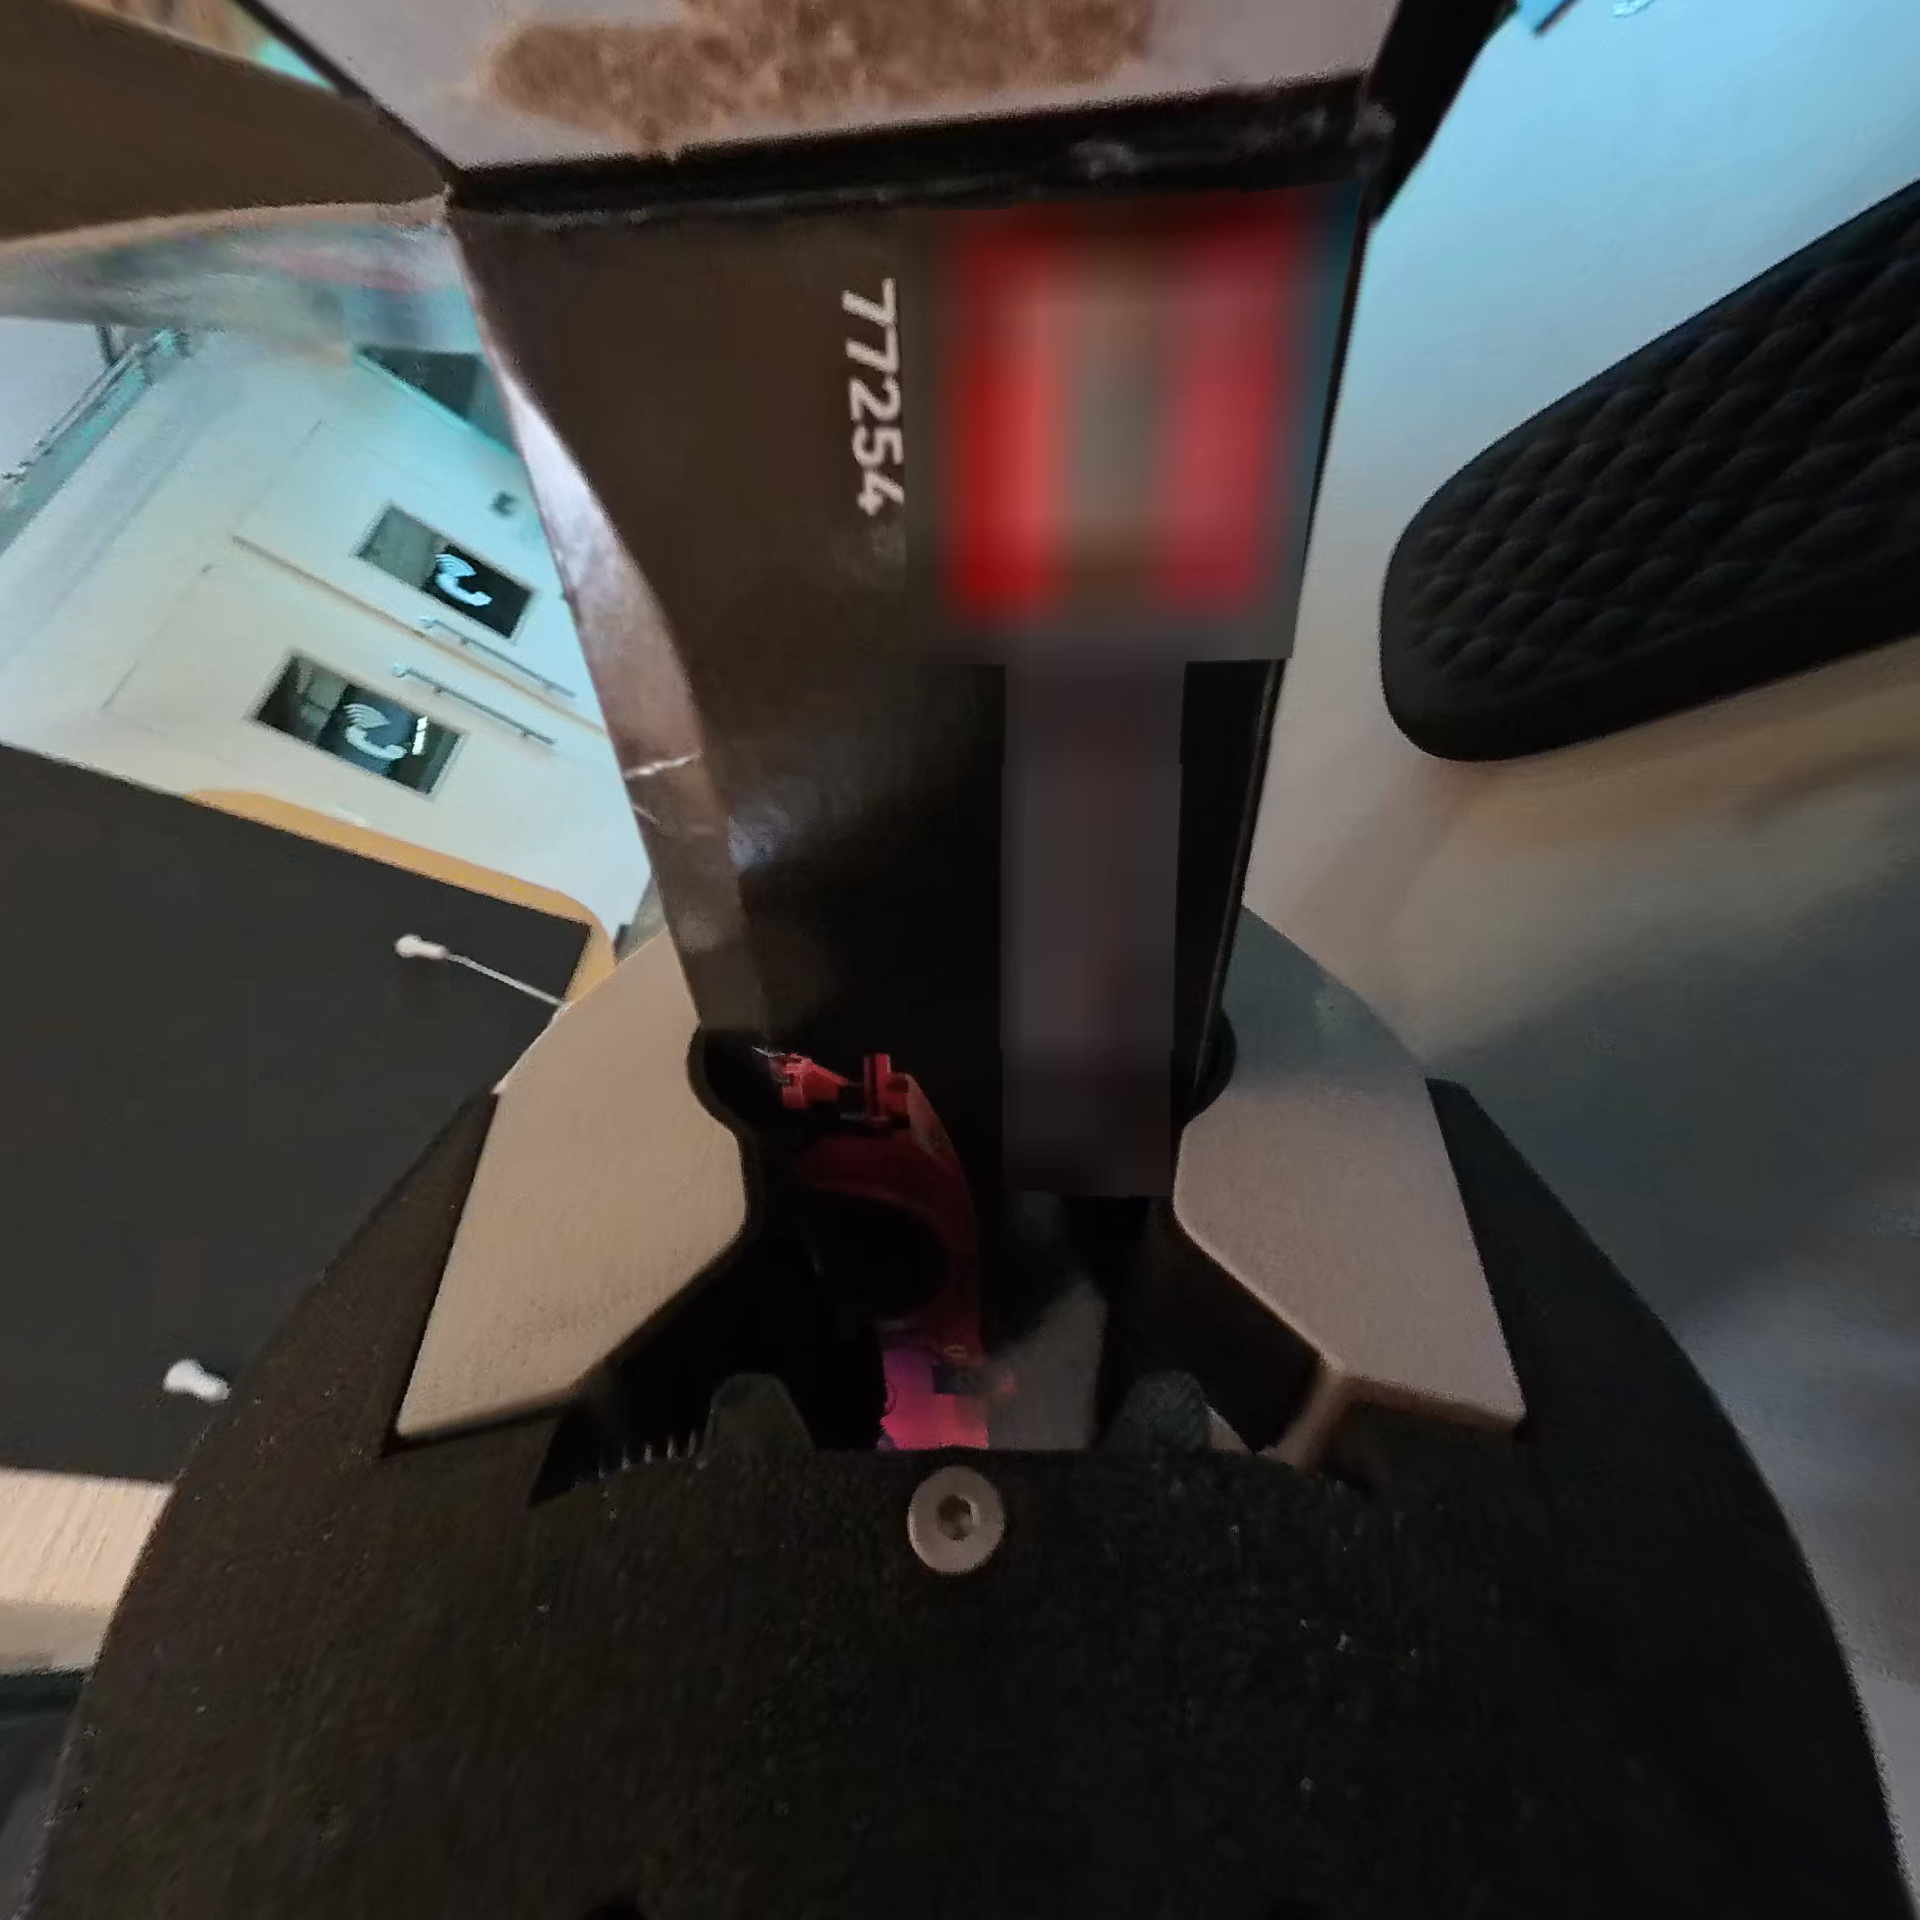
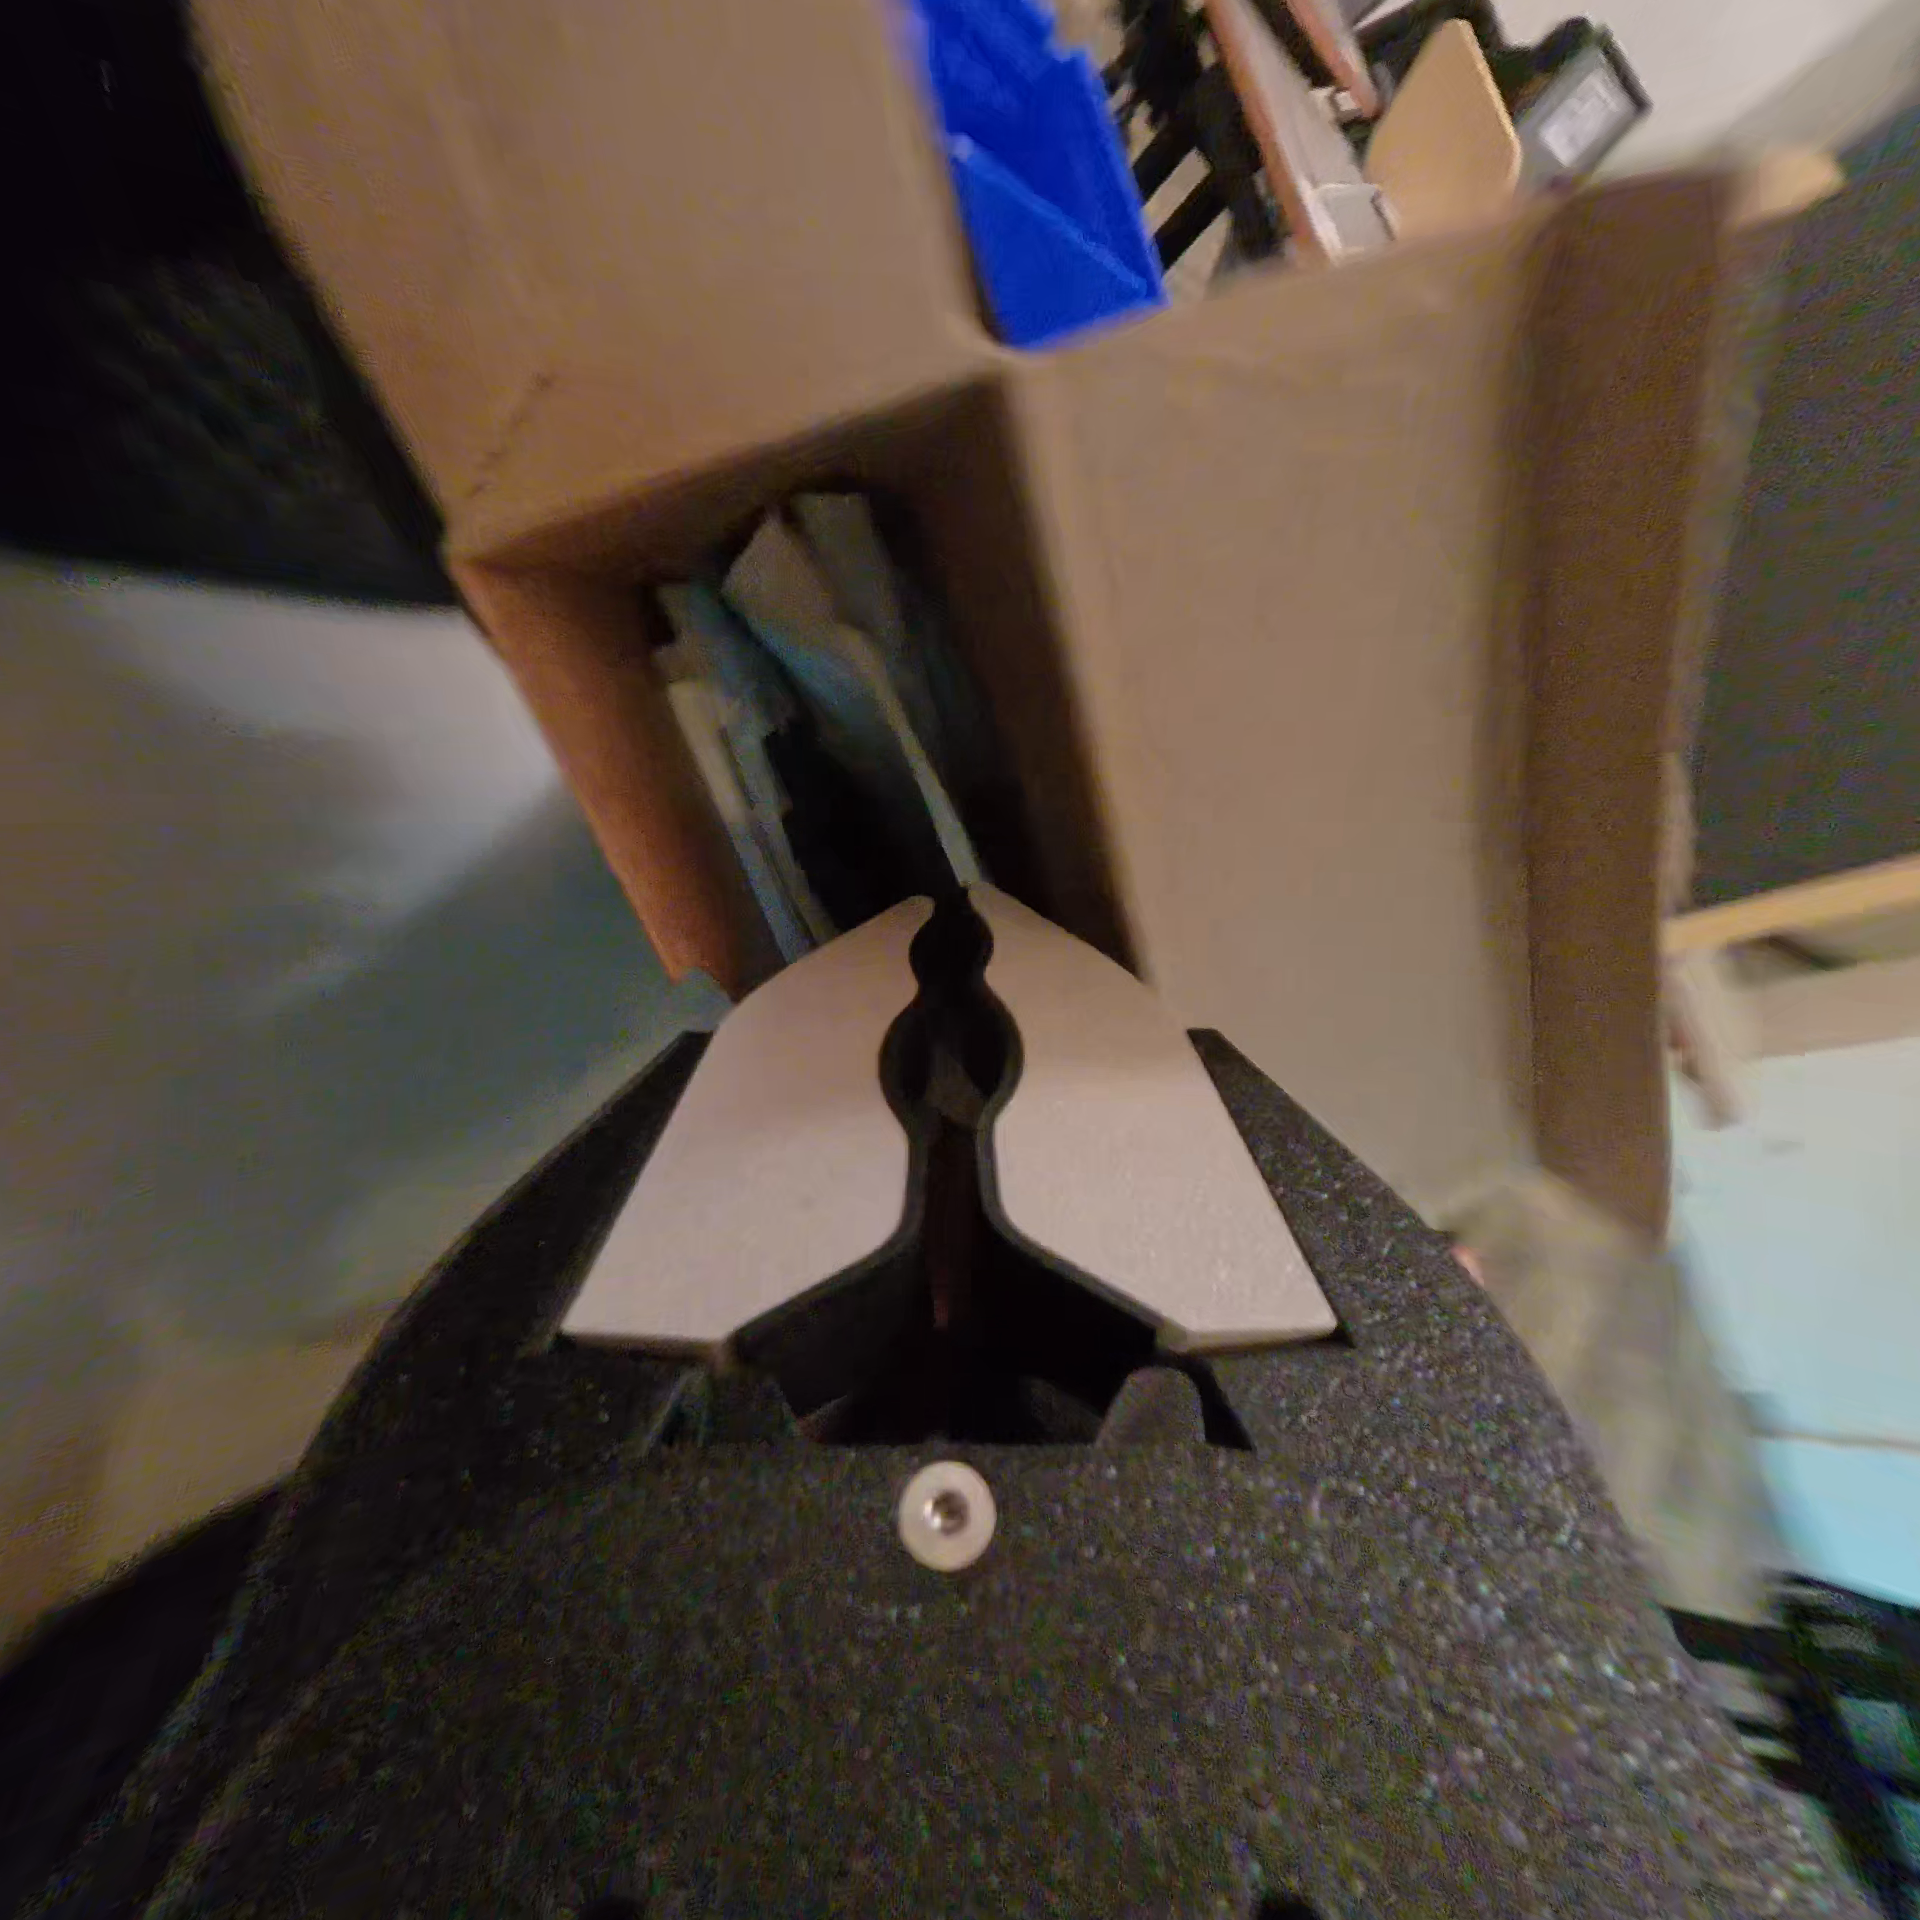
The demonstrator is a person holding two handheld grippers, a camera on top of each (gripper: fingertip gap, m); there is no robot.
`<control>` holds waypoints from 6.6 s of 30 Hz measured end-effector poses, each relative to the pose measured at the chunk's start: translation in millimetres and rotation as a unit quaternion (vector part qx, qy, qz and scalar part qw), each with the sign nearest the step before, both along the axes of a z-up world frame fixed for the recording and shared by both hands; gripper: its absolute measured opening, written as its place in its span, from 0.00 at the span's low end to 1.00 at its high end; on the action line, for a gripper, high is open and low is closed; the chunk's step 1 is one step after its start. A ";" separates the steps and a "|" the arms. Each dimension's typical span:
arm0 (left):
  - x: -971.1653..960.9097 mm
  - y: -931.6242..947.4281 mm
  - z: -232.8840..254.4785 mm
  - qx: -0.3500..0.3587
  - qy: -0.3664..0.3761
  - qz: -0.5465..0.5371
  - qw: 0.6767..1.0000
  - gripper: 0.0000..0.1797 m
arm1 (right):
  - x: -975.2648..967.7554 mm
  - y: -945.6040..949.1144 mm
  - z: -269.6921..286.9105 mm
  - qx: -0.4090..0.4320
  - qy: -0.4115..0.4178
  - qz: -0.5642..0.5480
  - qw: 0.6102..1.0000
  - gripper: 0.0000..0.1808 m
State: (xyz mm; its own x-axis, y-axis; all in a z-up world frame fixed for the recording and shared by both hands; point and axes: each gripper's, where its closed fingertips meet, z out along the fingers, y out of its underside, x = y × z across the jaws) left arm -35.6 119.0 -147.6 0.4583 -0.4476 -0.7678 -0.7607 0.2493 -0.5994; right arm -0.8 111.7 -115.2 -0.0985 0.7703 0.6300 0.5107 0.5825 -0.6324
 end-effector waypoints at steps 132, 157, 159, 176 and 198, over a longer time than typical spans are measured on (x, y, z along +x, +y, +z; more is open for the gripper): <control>-104.8 36.7 31.7 -0.035 -0.296 0.022 0.954 0.46 | 4.5 62.2 207.7 0.212 0.003 0.176 0.961 0.00; -150.1 45.1 26.4 -0.091 -0.400 -0.010 0.912 0.46 | 136.9 157.9 46.5 0.202 -0.007 0.081 0.976 0.00; -149.3 44.7 26.3 -0.093 -0.400 -0.008 0.912 0.46 | 128.1 177.9 32.2 0.209 0.001 0.088 0.974 0.00; -151.3 44.6 24.3 -0.087 -0.409 -0.002 0.908 0.46 | 37.4 281.5 -88.5 0.251 0.008 0.244 0.937 0.00; -151.0 50.2 24.9 -0.077 -0.394 -0.020 0.915 0.48 | 187.4 405.6 -132.9 -0.189 -0.102 -0.154 0.965 0.46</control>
